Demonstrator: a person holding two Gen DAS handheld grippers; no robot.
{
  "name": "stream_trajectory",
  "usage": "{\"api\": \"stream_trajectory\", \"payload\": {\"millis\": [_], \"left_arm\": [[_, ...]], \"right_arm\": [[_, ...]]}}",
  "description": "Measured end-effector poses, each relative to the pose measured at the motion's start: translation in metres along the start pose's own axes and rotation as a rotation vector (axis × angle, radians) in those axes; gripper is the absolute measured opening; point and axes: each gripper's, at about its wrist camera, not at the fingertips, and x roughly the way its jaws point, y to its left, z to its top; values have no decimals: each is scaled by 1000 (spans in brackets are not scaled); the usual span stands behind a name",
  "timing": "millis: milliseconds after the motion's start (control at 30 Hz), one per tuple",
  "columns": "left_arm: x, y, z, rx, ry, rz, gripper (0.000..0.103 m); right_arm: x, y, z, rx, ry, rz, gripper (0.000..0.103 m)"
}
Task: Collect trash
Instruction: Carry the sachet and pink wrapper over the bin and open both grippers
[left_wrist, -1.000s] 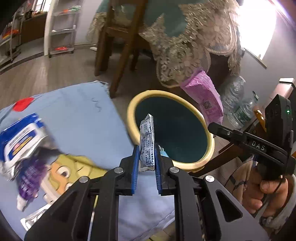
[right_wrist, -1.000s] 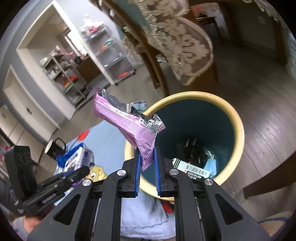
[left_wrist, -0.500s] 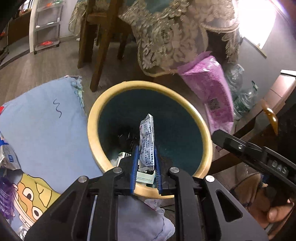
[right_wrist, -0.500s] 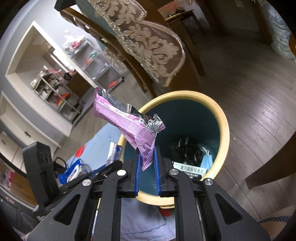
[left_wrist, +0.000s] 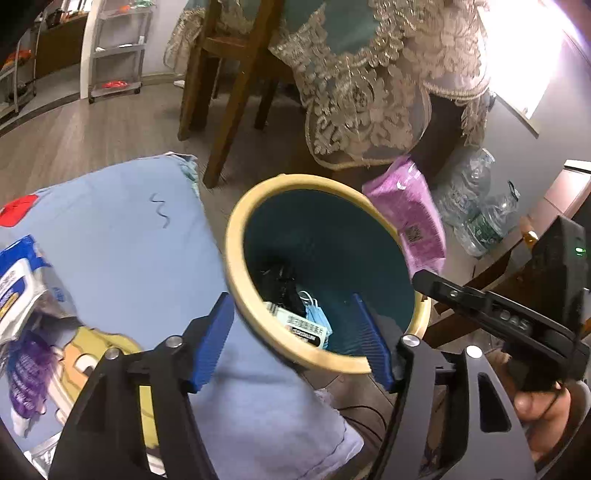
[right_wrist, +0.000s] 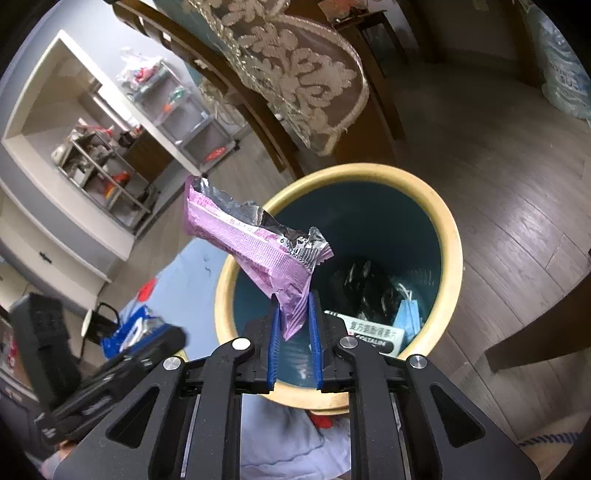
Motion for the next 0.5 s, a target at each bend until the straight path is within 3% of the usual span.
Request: {"api": "stream_trajectory", "payload": {"millis": [100,200,500], "left_arm": [[-12,7,-6,-5,-4,10,69],[-23,16,-14,-12,-6,26,70],[-66,53,-40,-39,-18,81,78]], "right_arm": [[4,1,-2,-8,22,-25,24],[7,4,-3,-25,35,-47,51],[7,17,-8,-93,27,-48,59]]}}
